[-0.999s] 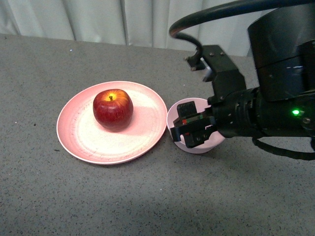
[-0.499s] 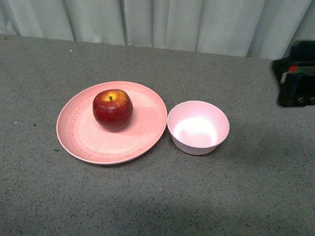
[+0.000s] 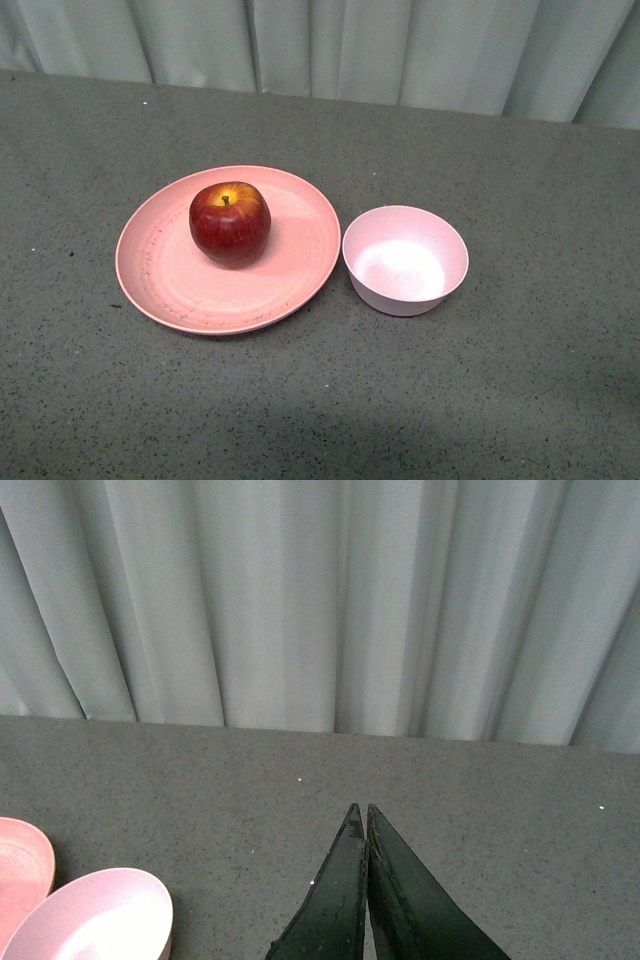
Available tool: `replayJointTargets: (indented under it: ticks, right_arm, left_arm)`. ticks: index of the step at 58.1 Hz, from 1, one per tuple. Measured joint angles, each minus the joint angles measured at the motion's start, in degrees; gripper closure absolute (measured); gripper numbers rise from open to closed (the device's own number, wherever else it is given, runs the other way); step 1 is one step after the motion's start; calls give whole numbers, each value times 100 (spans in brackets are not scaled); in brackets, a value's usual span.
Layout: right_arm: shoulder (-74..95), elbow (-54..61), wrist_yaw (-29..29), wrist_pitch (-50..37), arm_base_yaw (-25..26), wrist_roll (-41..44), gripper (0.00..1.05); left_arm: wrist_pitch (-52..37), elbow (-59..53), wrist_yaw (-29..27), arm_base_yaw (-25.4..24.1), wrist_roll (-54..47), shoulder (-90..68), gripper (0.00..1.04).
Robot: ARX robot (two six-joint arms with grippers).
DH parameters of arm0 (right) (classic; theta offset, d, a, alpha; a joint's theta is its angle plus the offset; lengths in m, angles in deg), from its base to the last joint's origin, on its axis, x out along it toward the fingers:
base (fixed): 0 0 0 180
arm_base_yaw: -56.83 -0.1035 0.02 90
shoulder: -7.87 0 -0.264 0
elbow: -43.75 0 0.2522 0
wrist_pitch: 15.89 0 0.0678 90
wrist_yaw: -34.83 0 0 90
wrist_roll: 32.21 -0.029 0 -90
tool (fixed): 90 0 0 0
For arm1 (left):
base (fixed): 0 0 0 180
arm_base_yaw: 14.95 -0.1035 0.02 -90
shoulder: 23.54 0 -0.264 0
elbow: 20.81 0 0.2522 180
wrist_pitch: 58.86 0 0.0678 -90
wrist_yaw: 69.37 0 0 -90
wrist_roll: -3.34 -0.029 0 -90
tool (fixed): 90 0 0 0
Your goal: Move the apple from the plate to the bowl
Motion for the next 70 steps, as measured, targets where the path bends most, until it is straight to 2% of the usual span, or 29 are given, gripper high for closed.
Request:
replayJointTargets:
  ticks: [5, 8, 12, 50, 70]
  right_arm:
    - [-485, 107, 131, 367, 118, 0, 104]
    - [-767, 160, 518, 599, 389, 2, 104]
    - [-1213, 225, 549, 973, 579, 0, 104]
    - [-3630, 302, 579, 3182, 592, 0, 104]
    - [-4385, 302, 581, 3926, 592, 0, 104]
  left_arm:
    - [0, 0, 0, 0, 0, 0, 7]
    - [0, 0, 0, 0, 0, 0, 7]
    - [0, 0, -2, 0, 0, 0, 7]
    - [0, 0, 0, 0, 0, 0, 7]
    - [0, 0, 0, 0, 0, 0, 7]
